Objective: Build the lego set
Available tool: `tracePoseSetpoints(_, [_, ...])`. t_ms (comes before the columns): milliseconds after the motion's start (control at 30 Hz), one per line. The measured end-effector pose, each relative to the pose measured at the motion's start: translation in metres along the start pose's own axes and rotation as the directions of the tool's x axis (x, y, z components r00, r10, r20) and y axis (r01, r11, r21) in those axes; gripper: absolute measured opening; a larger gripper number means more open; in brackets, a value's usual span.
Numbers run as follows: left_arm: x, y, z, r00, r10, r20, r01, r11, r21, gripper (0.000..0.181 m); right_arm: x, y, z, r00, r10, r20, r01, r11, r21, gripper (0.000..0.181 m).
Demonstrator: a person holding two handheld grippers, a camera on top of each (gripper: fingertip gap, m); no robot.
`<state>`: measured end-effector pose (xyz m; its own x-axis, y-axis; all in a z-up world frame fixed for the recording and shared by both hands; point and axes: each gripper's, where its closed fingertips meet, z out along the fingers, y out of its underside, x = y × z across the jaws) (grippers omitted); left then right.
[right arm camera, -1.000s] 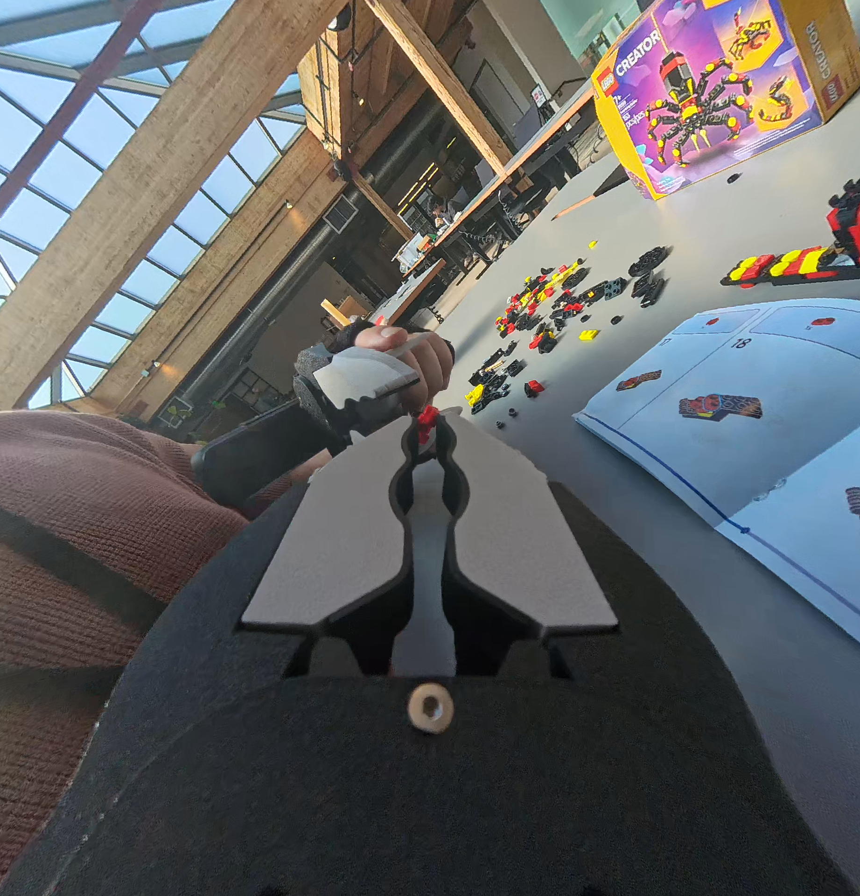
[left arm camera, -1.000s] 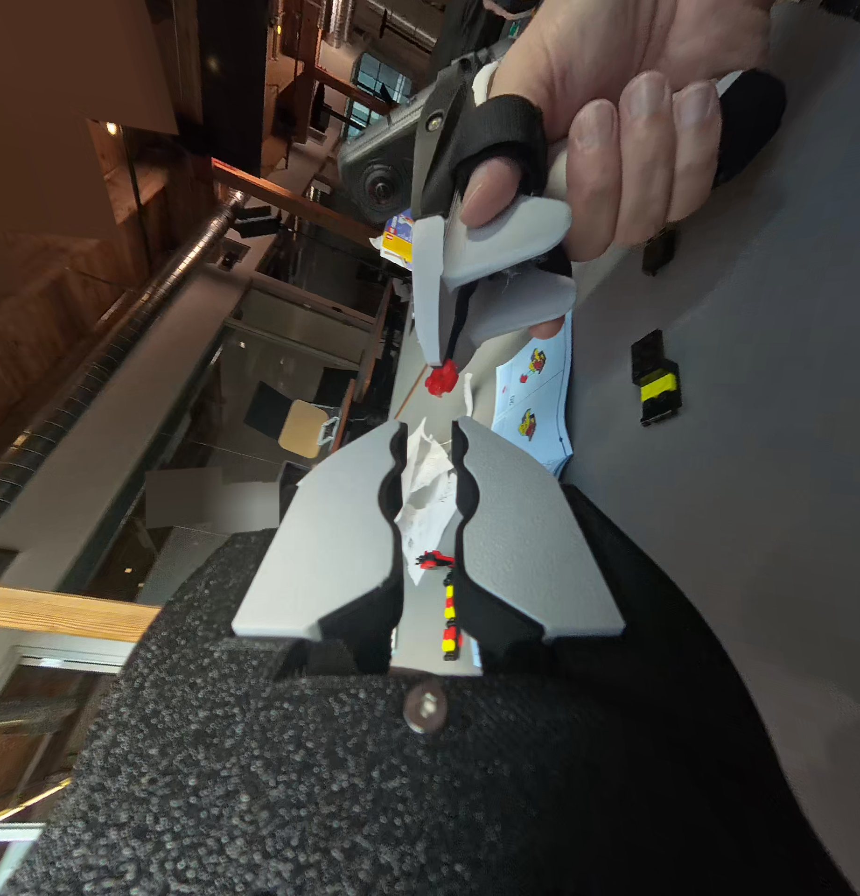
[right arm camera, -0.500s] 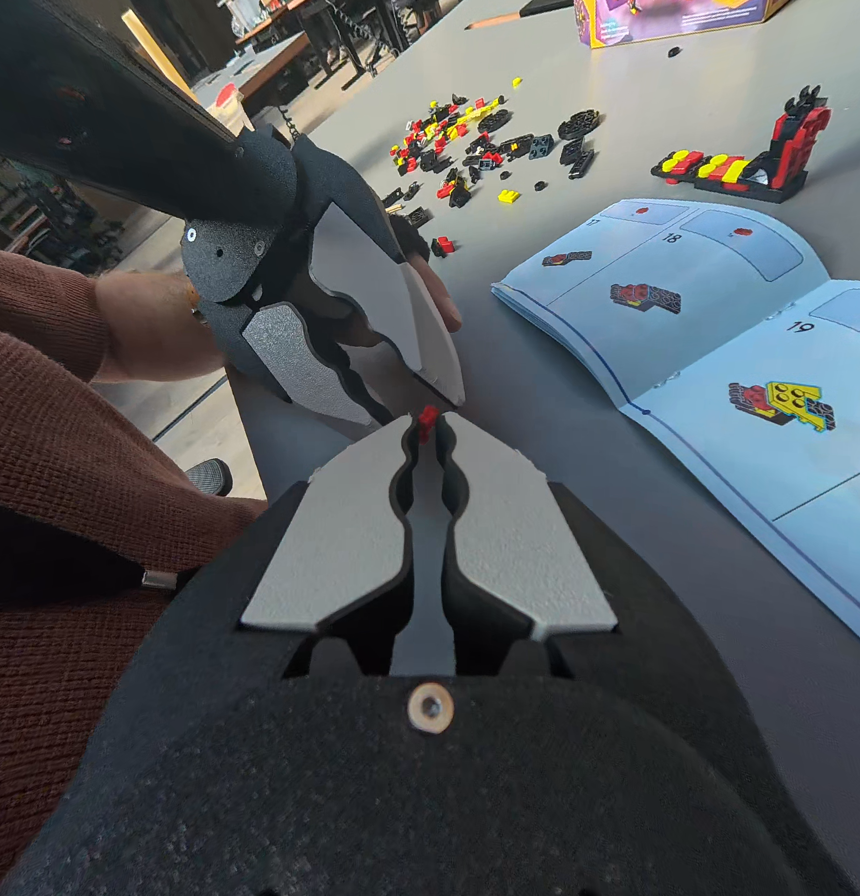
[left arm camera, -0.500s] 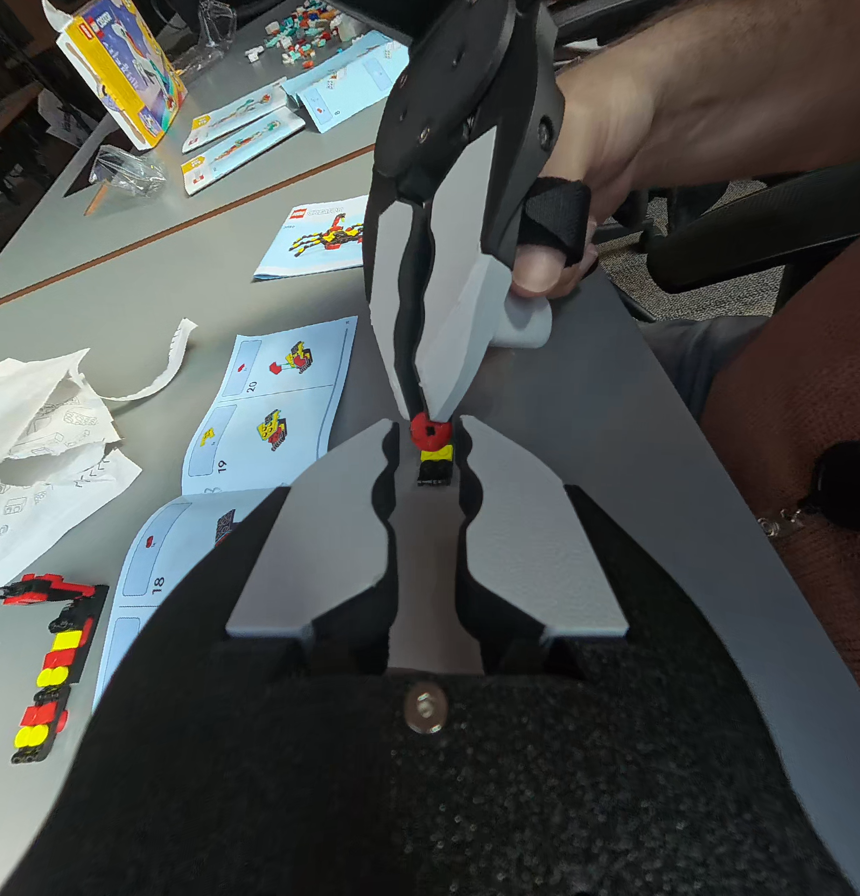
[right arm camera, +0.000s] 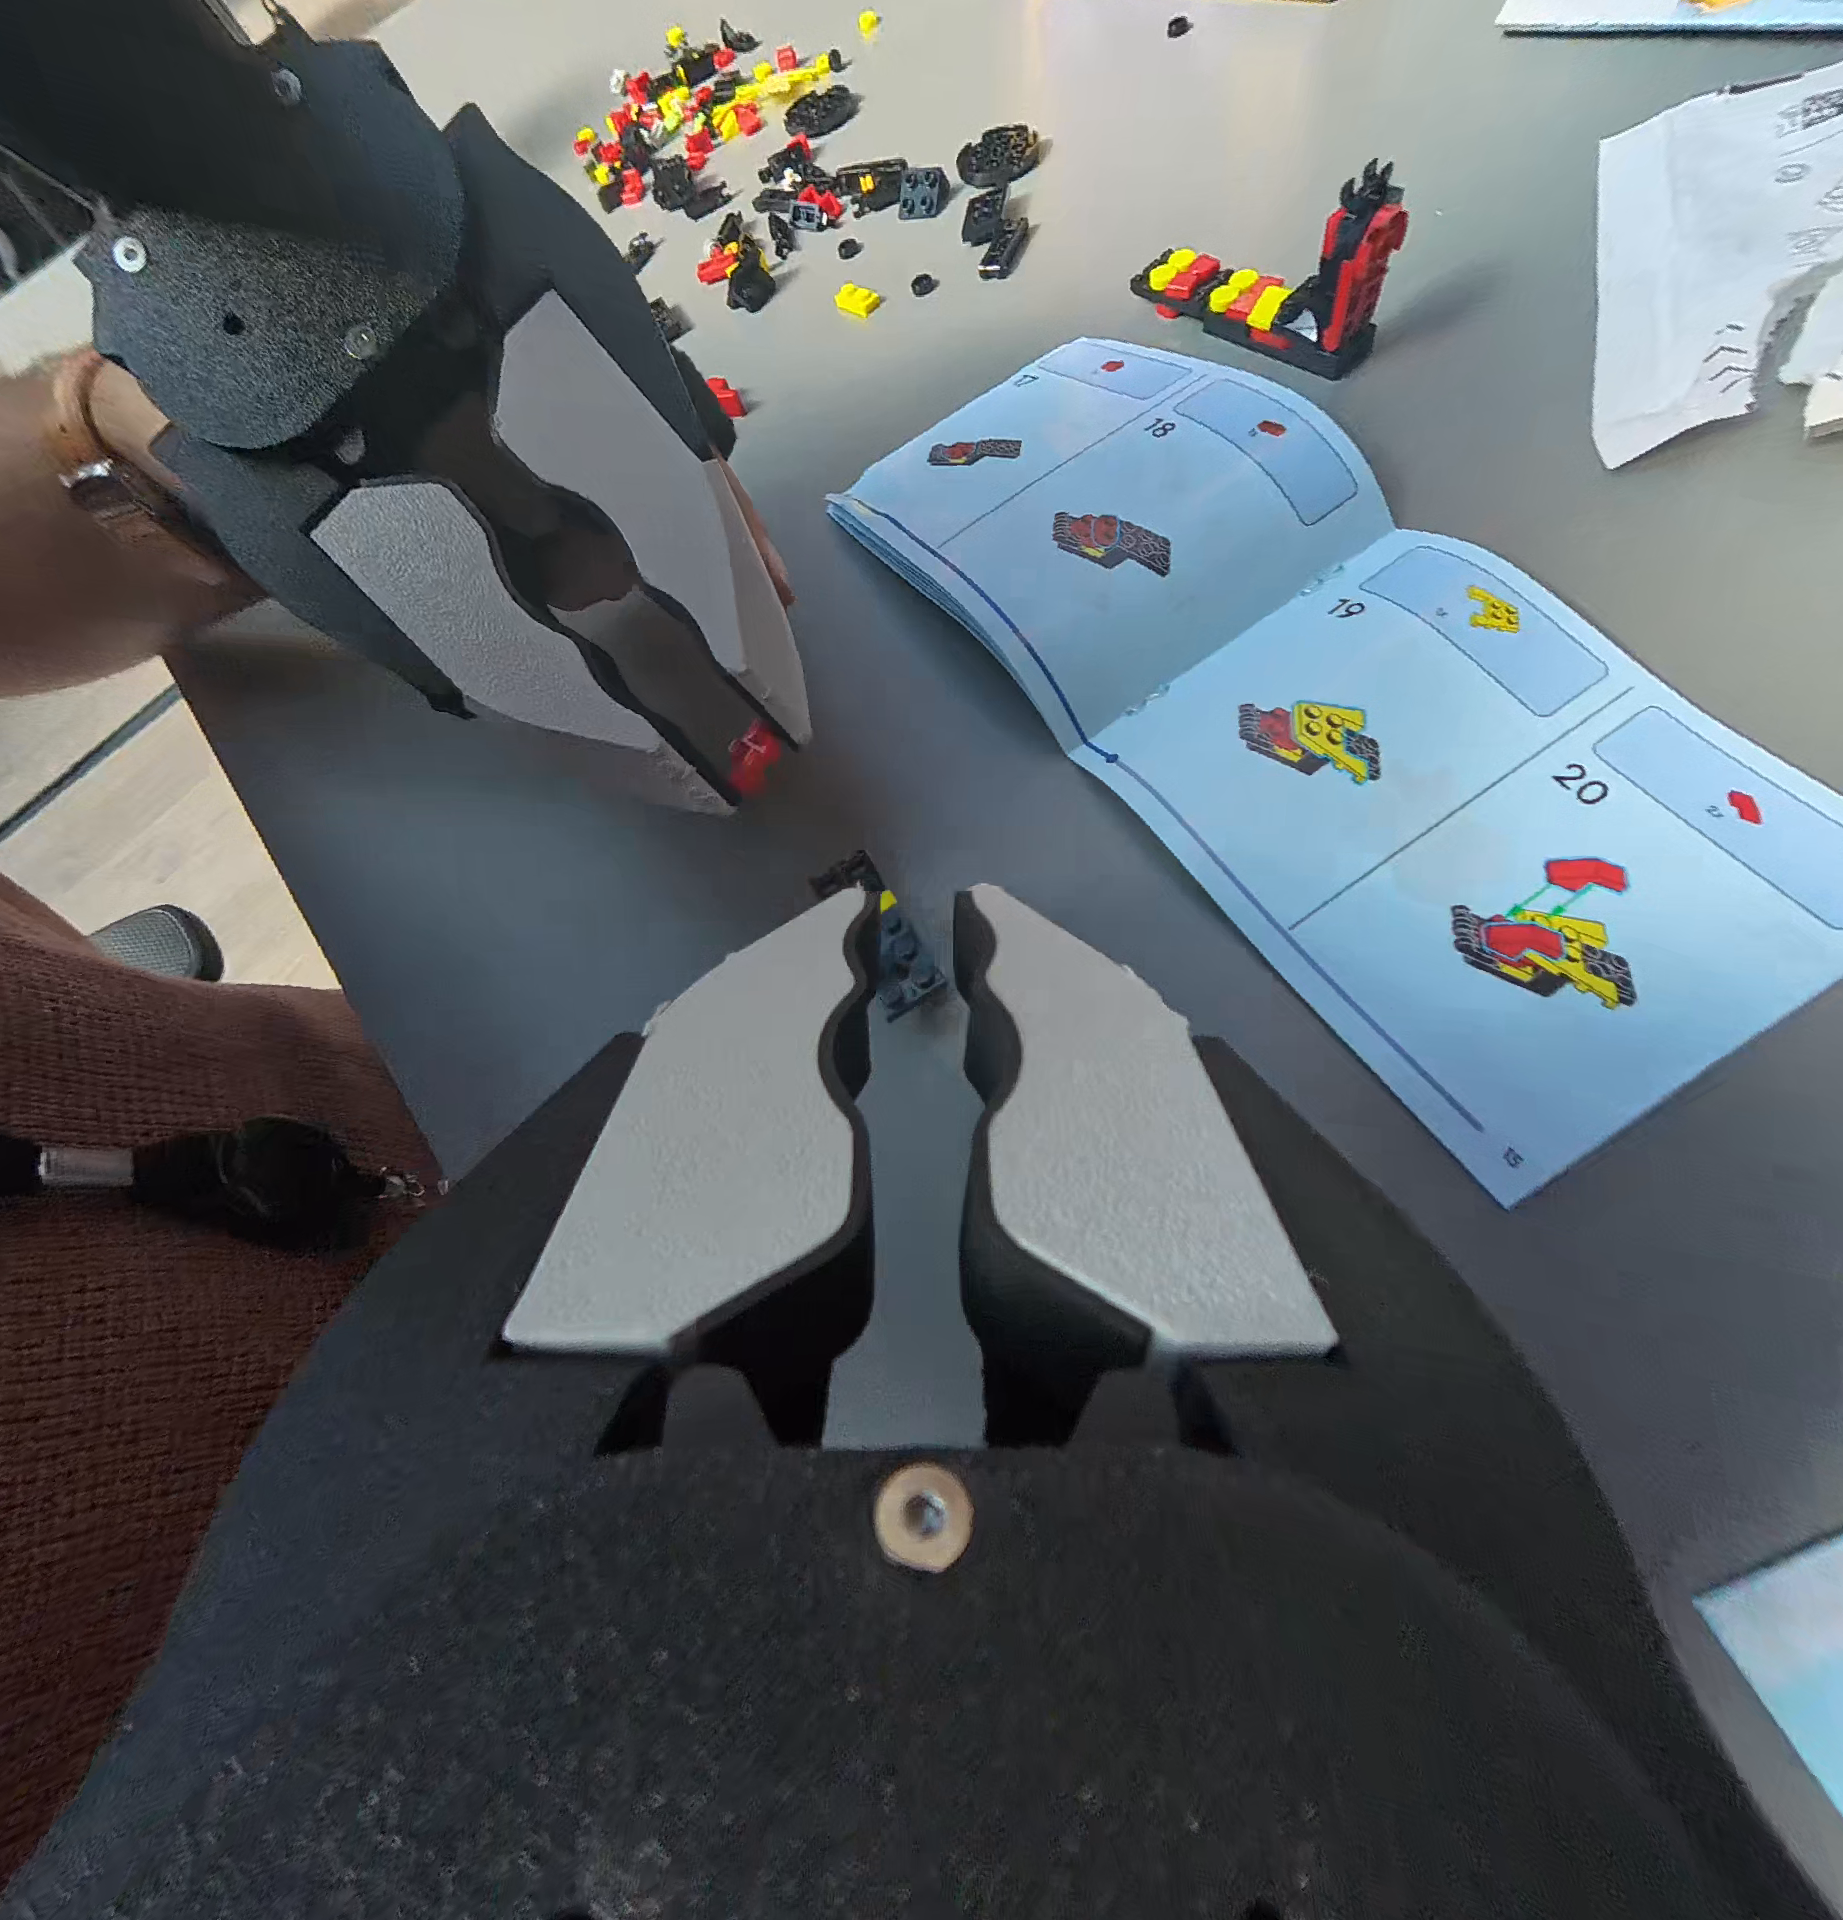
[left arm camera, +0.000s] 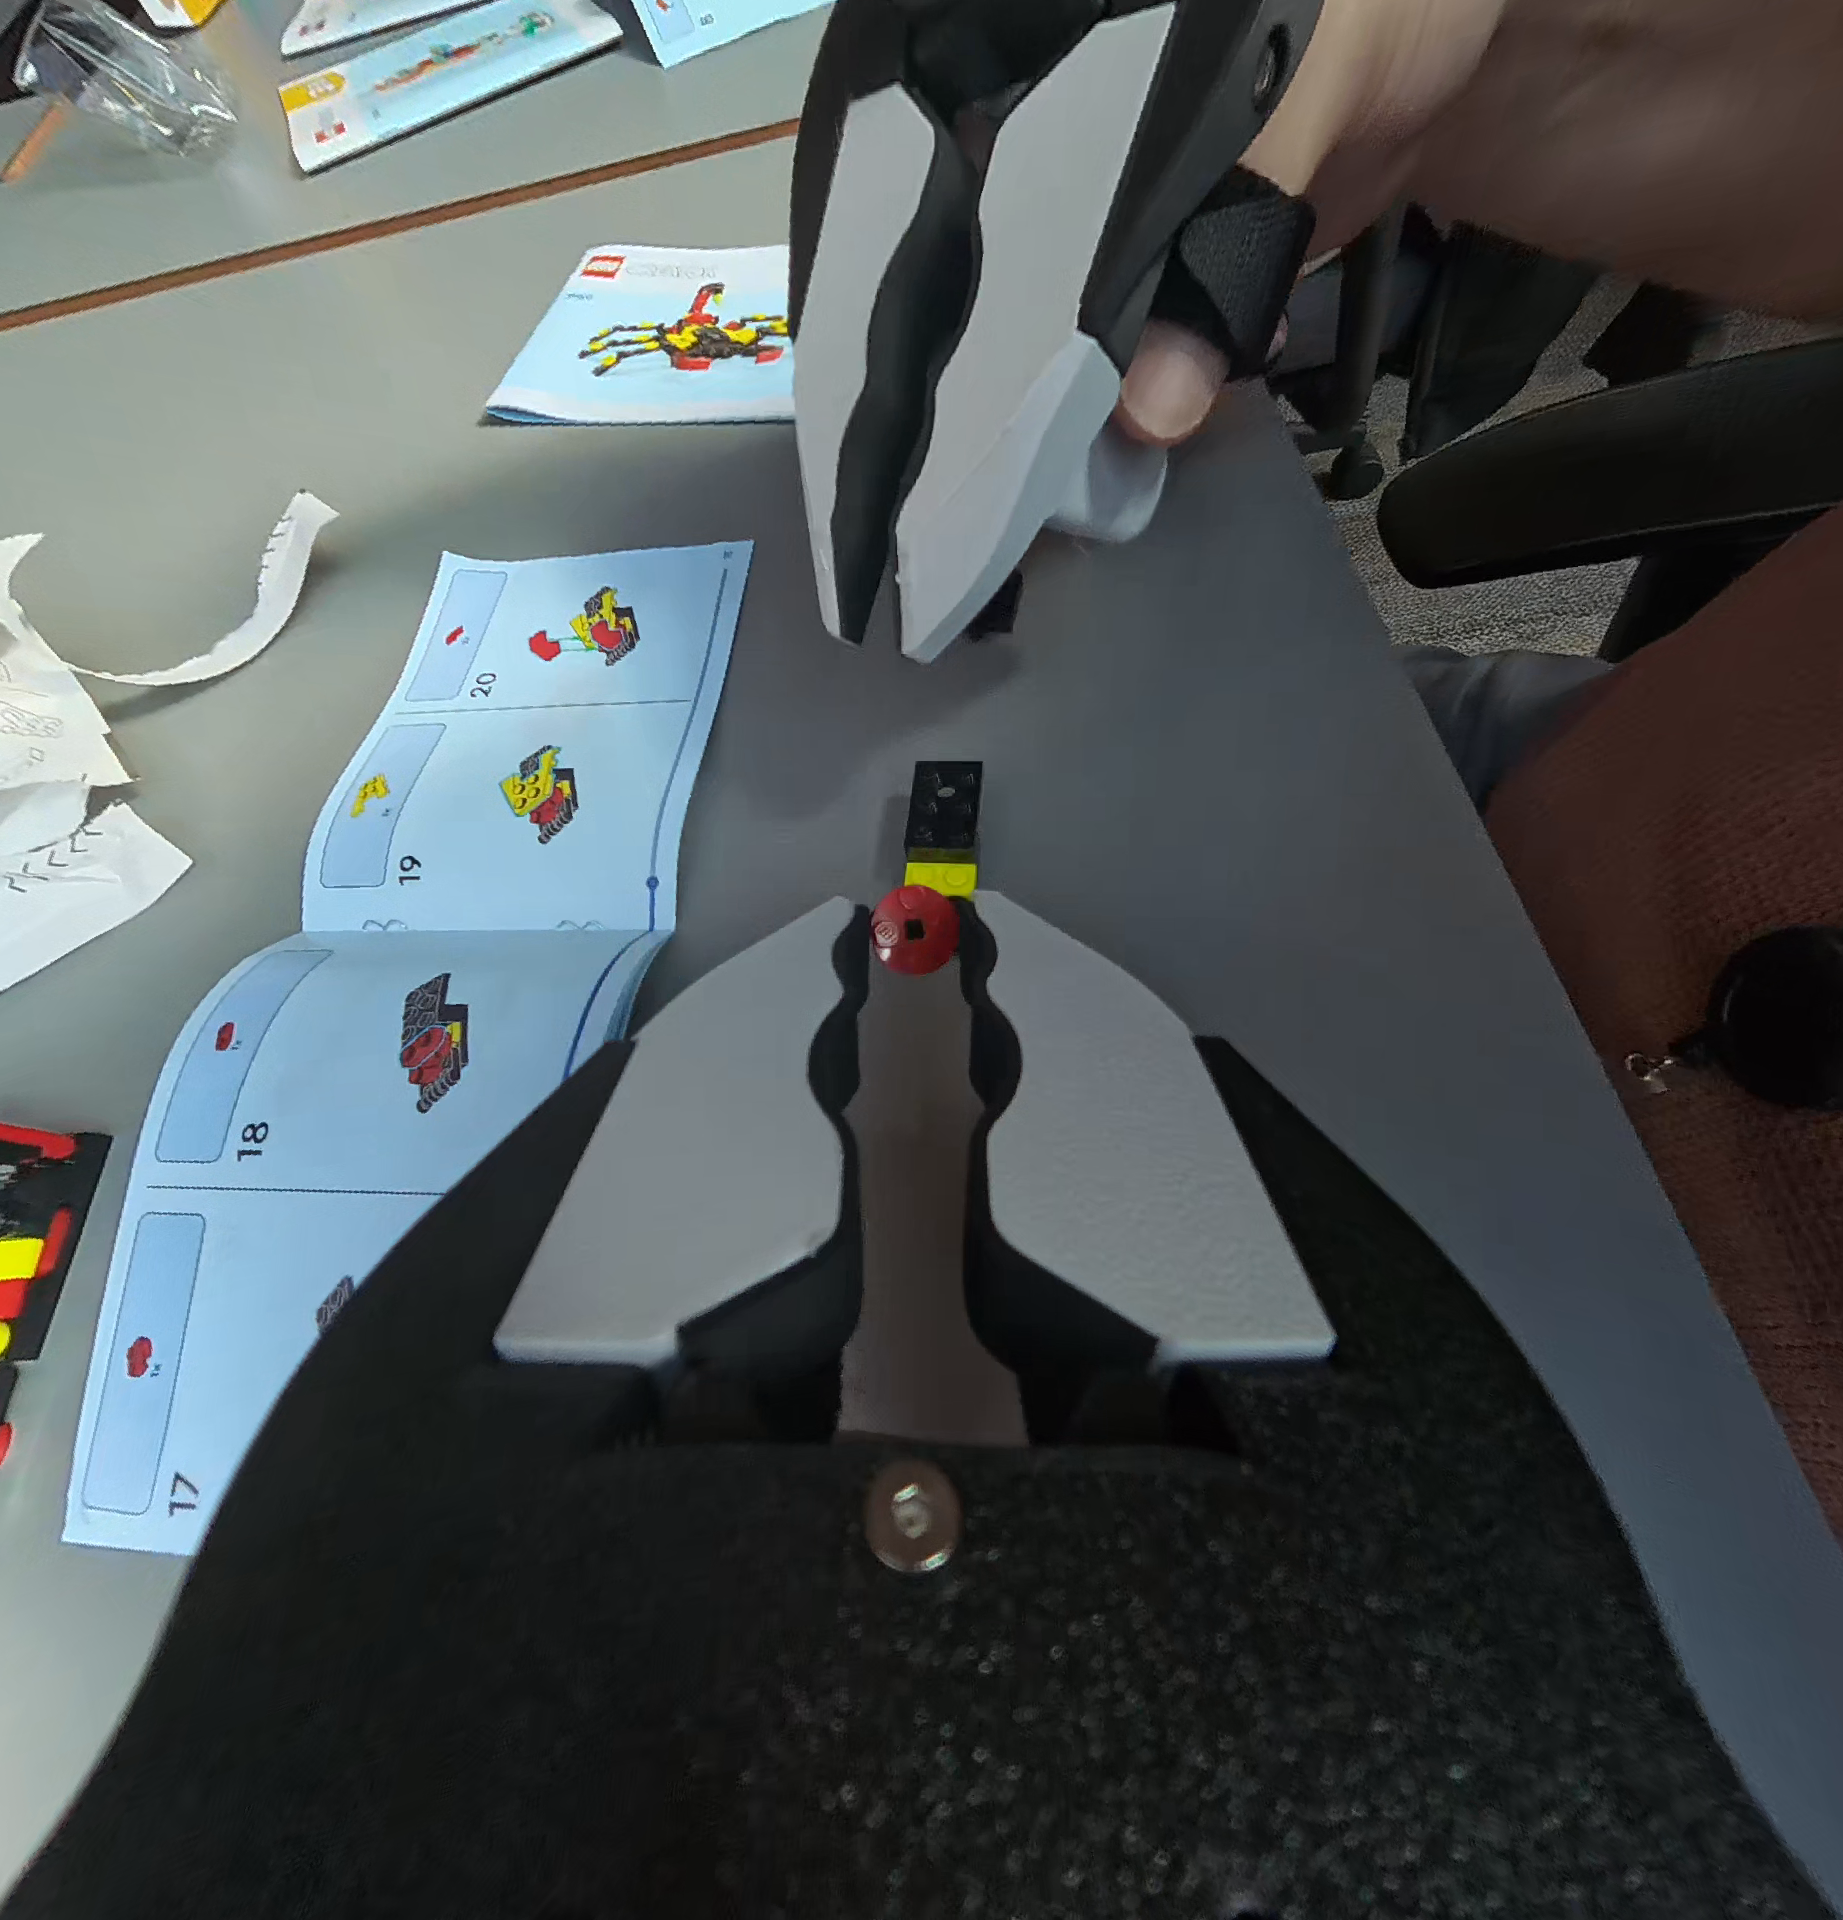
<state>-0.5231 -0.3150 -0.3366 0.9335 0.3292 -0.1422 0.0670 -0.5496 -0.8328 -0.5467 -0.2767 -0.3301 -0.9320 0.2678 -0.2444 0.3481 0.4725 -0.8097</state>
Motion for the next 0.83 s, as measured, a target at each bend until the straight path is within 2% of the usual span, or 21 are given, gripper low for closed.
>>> tracePoseSetpoints(100, [0.001,0.004,0.007,0.997,-0.037,-0.061,0.034,0.998,-0.044,0.016,0.011,0.005,-0.007,0.999,-0.021,-0.045,0.020,0.999,-0.027,0.012])
tracePoseSetpoints(267, [0.005,0.012,0.025,0.989,-0.017,-0.149,-0.003,0.991,-0.132,0.016,0.002,0.018,-0.001,0.999,-0.035,0.004,0.035,0.996,-0.077,0.010])
tracePoseSetpoints(467, [0.005,0.014,0.032,0.979,0.003,-0.202,-0.042,0.981,-0.188,0.016,-0.007,0.025,0.009,0.997,-0.058,0.048,0.062,0.994,-0.088,0.010])
tracePoseSetpoints(833, [0.005,0.016,0.034,0.962,-0.074,-0.262,0.016,0.976,-0.216,0.016,-0.006,0.018,0.009,0.992,-0.107,0.062,0.111,0.992,-0.067,0.009])
